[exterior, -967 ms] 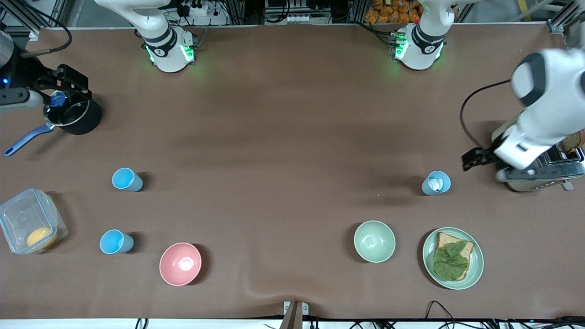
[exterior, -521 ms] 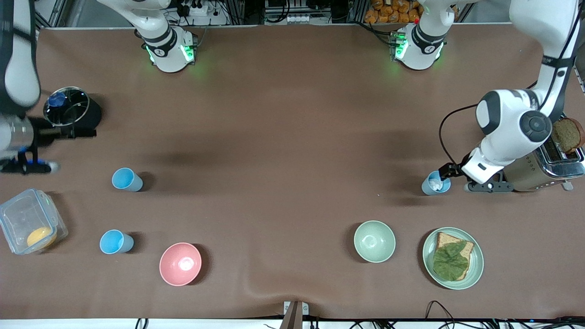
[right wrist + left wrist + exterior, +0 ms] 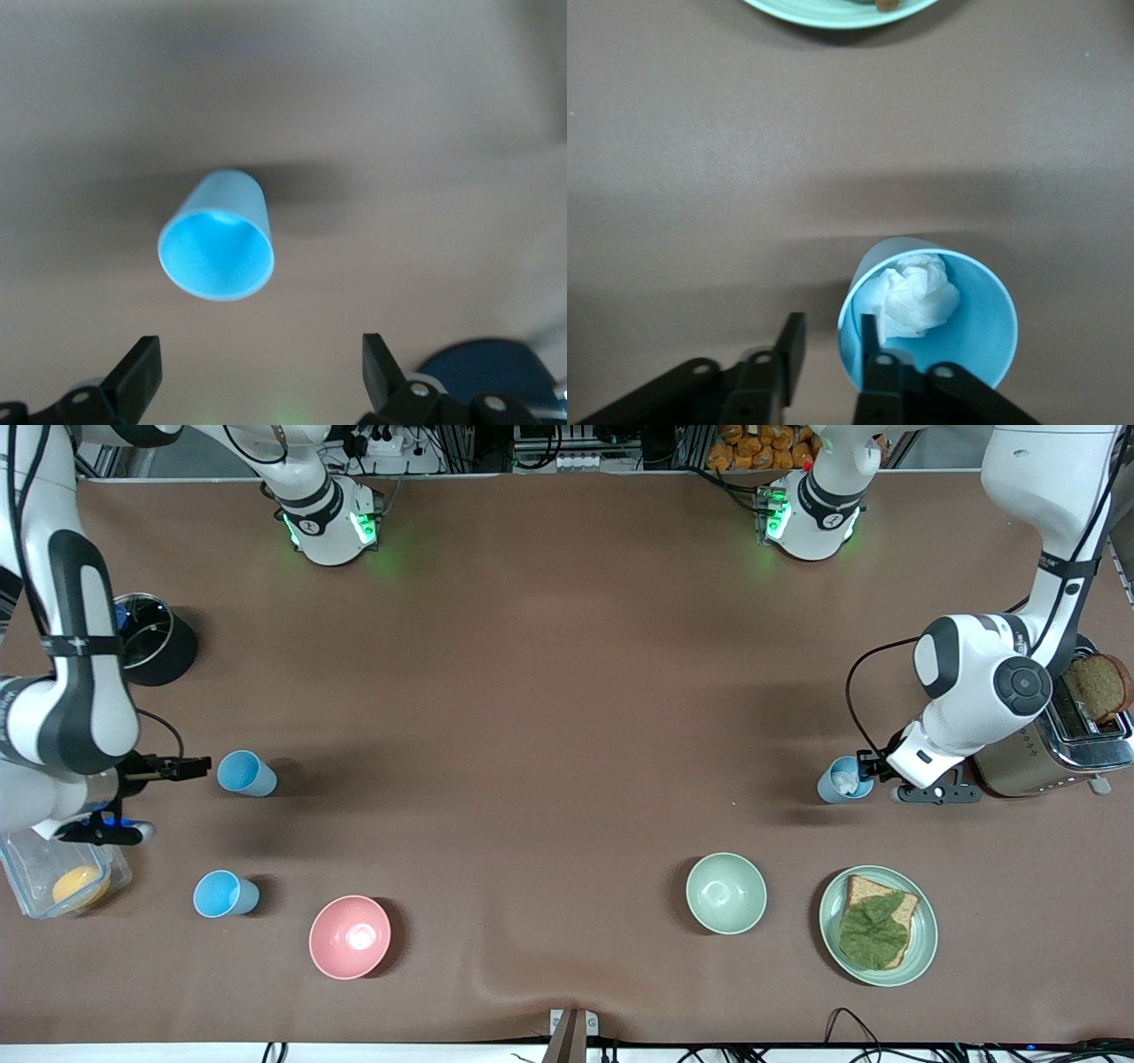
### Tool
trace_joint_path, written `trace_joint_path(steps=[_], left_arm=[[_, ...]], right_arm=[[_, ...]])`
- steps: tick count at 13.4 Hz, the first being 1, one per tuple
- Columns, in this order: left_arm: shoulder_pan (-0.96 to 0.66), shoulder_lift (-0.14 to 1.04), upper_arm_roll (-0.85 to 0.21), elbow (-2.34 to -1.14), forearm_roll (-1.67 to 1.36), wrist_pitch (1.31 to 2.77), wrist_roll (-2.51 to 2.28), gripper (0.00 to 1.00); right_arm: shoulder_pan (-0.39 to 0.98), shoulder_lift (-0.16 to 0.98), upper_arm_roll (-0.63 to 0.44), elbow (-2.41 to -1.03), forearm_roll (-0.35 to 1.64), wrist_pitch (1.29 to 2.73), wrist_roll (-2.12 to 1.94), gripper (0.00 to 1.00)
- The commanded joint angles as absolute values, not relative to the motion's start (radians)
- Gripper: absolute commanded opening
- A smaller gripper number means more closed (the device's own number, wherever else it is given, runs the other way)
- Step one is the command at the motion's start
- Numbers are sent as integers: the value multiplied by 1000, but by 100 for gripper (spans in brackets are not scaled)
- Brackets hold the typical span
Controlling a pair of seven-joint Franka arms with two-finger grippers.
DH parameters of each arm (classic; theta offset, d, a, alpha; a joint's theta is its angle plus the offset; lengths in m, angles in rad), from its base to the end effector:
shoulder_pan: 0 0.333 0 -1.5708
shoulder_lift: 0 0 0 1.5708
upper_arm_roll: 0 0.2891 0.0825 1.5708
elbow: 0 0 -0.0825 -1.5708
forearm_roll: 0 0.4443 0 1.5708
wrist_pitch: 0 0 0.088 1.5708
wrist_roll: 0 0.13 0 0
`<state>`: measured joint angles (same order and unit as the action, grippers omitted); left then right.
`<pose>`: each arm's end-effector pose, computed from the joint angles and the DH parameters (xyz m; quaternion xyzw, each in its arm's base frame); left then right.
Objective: Stack blue cups with both arms
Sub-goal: 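Carry the blue cup toward the table middle while the right gripper lifts its cup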
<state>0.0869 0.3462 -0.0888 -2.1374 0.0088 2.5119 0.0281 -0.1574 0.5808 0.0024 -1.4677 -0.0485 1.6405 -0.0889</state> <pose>0.6046 -0.0035 0.1492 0.9997 -0.0157 0.0150 0.0122 0.6801 -0.1125 0.2443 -0.9787 0.0259 0.2038 0.0021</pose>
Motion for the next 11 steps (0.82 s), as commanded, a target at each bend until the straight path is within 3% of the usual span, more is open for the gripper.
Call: trace_joint_path(steps=[1, 4, 9, 10, 11], left_arm=[[97, 373, -100, -2132, -5, 2525, 61, 0], [91, 359, -107, -2114, -12, 2523, 52, 0], [11, 383, -273, -1977, -15, 2510, -260, 0], [-53, 397, -273, -1955, -14, 2508, -364, 0], [-116, 417, -272, -1936, -9, 2497, -455, 0]], right_arm=[[-150, 565, 8, -1569, -84, 1776, -86, 100], [-144, 566, 8, -1663, -132, 1888, -87, 100], [-144, 568, 15, -1727, -118, 1893, -87, 100], [-152, 571, 15, -1727, -120, 1905, -87, 87], [-155, 572, 14, -1732, -120, 1926, -97, 58]])
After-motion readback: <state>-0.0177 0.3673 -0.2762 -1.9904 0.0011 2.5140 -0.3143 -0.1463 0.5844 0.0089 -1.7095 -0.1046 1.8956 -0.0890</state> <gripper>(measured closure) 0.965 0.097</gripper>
